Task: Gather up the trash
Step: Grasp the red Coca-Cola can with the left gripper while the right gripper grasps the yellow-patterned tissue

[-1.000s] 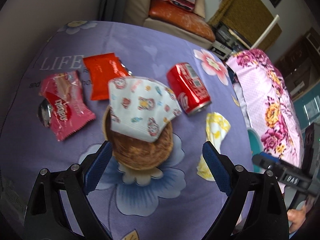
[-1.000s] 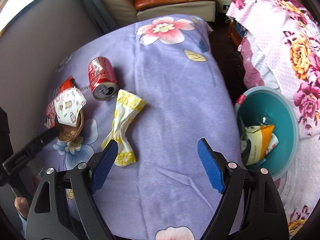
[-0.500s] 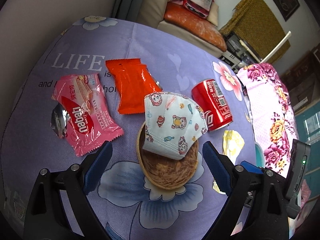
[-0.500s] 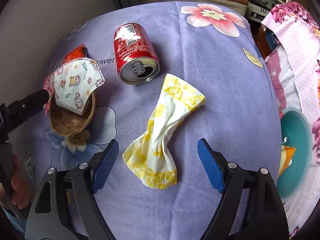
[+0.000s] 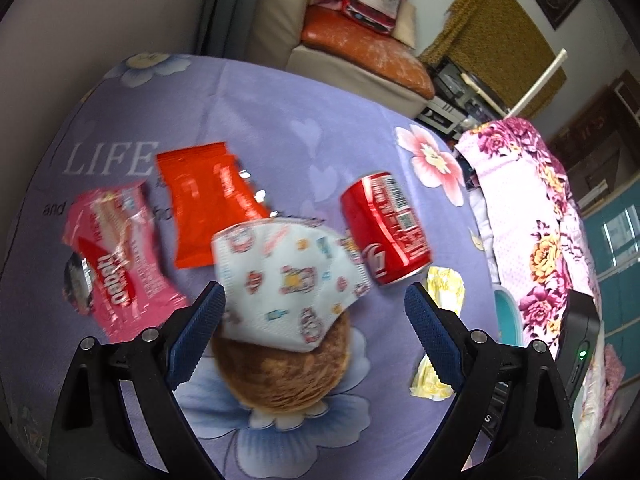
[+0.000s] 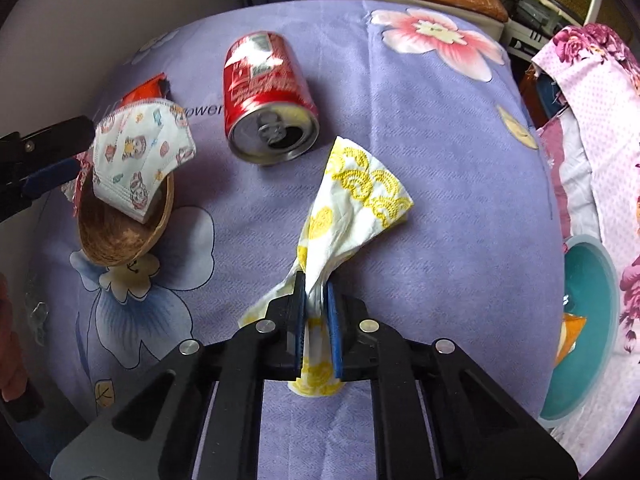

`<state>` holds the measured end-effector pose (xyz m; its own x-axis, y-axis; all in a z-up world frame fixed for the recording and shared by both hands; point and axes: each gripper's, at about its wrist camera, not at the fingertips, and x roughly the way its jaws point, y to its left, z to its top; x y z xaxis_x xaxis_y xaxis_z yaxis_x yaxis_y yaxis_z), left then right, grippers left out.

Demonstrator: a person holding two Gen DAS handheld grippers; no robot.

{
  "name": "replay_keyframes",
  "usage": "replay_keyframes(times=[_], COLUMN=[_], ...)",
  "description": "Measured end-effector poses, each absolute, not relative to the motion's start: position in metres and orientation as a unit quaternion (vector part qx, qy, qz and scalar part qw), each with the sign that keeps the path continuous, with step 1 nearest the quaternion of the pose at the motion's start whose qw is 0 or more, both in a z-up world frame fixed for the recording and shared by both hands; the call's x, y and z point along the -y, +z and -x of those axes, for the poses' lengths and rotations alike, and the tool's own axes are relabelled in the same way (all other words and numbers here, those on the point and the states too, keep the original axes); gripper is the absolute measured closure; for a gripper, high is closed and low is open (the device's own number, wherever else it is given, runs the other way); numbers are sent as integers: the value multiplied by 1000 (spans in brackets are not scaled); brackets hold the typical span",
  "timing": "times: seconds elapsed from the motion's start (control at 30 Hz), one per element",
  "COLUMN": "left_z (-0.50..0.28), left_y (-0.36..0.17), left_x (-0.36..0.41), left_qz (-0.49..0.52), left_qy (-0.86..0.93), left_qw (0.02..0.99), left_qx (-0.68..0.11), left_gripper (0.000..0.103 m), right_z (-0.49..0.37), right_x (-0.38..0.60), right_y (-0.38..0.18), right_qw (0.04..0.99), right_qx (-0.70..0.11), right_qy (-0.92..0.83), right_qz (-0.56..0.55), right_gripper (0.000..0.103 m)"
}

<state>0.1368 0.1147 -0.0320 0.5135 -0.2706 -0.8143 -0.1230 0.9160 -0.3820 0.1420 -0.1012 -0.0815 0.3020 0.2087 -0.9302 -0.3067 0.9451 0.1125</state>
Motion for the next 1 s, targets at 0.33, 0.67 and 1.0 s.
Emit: replay_keyframes(times=[0.33, 0.67, 1.0], left_z=[-190, -227, -235], left_y=[-35, -64, -76], left_x=[-63, -37, -17], left_qz=[185, 166, 143], left_qy=[-69, -41, -27], left_qw=[838, 823, 821], left_qx=[-509, -542, -552], left_gripper=[11, 12, 35], right_z=[-168, -184, -189], right_x=[155, 201, 236], right_y=[-51, -57, -68], right_qw=[830, 831, 829], right_qx=[-541, -540, -541], right_qy=[136, 120, 105], right_qz=[-11, -55, -92], right_gripper=[94, 94, 94])
